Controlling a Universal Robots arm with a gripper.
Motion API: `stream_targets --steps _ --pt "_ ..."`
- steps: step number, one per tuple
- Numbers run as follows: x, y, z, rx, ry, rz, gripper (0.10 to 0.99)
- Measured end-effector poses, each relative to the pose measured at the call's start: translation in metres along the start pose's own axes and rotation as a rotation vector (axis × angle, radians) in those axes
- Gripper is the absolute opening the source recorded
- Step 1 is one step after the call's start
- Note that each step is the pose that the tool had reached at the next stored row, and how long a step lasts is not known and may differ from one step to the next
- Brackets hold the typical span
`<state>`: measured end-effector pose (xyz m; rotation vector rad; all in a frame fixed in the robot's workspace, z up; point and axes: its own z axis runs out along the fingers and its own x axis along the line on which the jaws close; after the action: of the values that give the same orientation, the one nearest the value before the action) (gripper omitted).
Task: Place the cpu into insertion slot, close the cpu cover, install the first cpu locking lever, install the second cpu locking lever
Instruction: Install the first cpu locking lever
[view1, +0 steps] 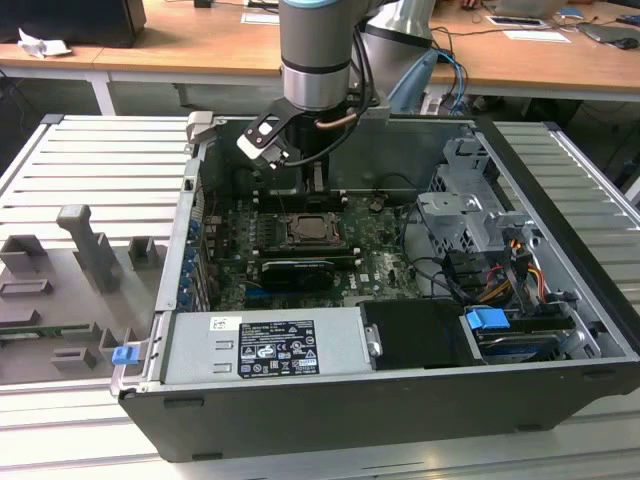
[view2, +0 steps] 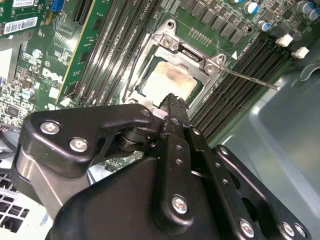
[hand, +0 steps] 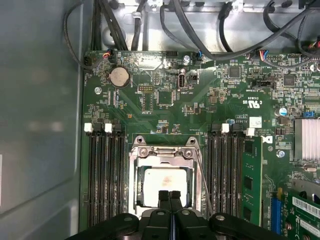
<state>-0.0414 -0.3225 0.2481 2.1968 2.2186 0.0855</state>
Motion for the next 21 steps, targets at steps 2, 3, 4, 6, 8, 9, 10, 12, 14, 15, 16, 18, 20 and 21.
stream_targets --steps 2,3,4,6,8,9,10,12,14,15,16,18,20,21 --pt "0.0002 0.0002 -0.0065 0.0 0.0 0.0 0.106" --pt "0.0002 0.0003 -0.0081 0.0 0.0002 0.0 0.106" --pt "0.0003 0.0004 -0.0096 0.0 0.0001 0.0 0.106" --pt "0.0005 0.0008 -0.0178 0.0 -0.0013 0.0 0.106" --pt "0.0005 0.0009 -0.019 0.0 -0.0029 -0.002 0.106" --pt "0.0005 0.0008 -0.0191 0.001 -0.0028 -0.016 0.106" --pt "0.0005 0.0009 -0.0189 0.002 -0.0019 -0.037 0.106" --pt "0.0005 0.0009 -0.0185 0.004 0.001 -0.095 0.106" --pt "0.0005 0.0009 -0.0182 0.005 0.0034 -0.139 0.106" --pt "0.0005 0.0009 -0.018 0.006 0.0048 -0.163 0.106" --pt "0.0005 0.0008 -0.018 0.006 0.0055 -0.179 0.106" --pt "0.0005 0.0008 -0.0178 0.007 0.0069 -0.206 0.106" --pt "0.0005 0.0007 -0.0176 0.008 0.0086 -0.241 0.106" --pt "0.0005 0.0008 -0.0175 0.008 0.0093 -0.256 0.106"
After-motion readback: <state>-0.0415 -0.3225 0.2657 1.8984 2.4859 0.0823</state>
